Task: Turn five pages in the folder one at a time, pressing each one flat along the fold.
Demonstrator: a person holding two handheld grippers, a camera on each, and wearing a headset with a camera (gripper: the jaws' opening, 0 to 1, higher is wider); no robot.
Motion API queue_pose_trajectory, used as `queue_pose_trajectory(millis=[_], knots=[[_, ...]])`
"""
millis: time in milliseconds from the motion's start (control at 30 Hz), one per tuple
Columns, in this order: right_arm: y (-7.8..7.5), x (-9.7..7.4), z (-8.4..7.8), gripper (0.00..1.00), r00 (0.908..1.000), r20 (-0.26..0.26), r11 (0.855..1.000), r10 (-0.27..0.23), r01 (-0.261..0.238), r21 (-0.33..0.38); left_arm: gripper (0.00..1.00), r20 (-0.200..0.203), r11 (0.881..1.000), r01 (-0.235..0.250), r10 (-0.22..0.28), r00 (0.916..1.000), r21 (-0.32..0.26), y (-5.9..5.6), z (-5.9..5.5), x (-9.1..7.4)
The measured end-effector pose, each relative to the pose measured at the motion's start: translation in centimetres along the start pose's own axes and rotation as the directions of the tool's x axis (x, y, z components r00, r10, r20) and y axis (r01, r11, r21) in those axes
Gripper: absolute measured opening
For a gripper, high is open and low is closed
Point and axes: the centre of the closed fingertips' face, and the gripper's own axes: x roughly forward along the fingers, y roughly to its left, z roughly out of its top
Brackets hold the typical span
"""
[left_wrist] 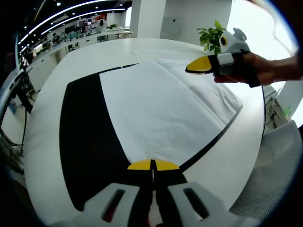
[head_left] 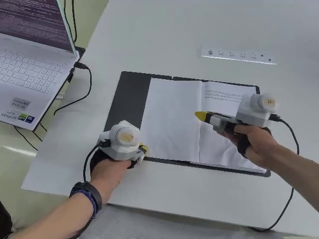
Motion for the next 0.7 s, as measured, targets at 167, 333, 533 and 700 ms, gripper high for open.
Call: queue_pose_trajectory(millis=[167,333,533,700], knots=[[-1.2,1.0,0.6,0.05,0.9995,0.020,0.998,-0.024,0.023,0.054,0.00,-0.002,1.000,-0.002,0.002,1.0000,-0.006,0.0,0.0,0.0],[-0.7,1.8,0.1,0.00,0.9998,-0.008,0.999,-0.017,0.017,0.044,0.00,-0.022,1.000,0.000,0.001,0.9998,0.016,0.1,0.0,0.2],[-0.9,2.2,-1.0,0.00,0.9986,-0.051,0.999,-0.014,0.017,0.049,0.00,-0.021,1.000,0.000,0.000,0.9998,0.011,0.1,0.0,0.2],[-0.9,2.2,-1.3,0.00,0.9985,-0.055,0.998,-0.004,0.008,0.066,0.00,-0.026,1.000,-0.001,0.001,0.9997,0.007,0.1,0.0,0.2]])
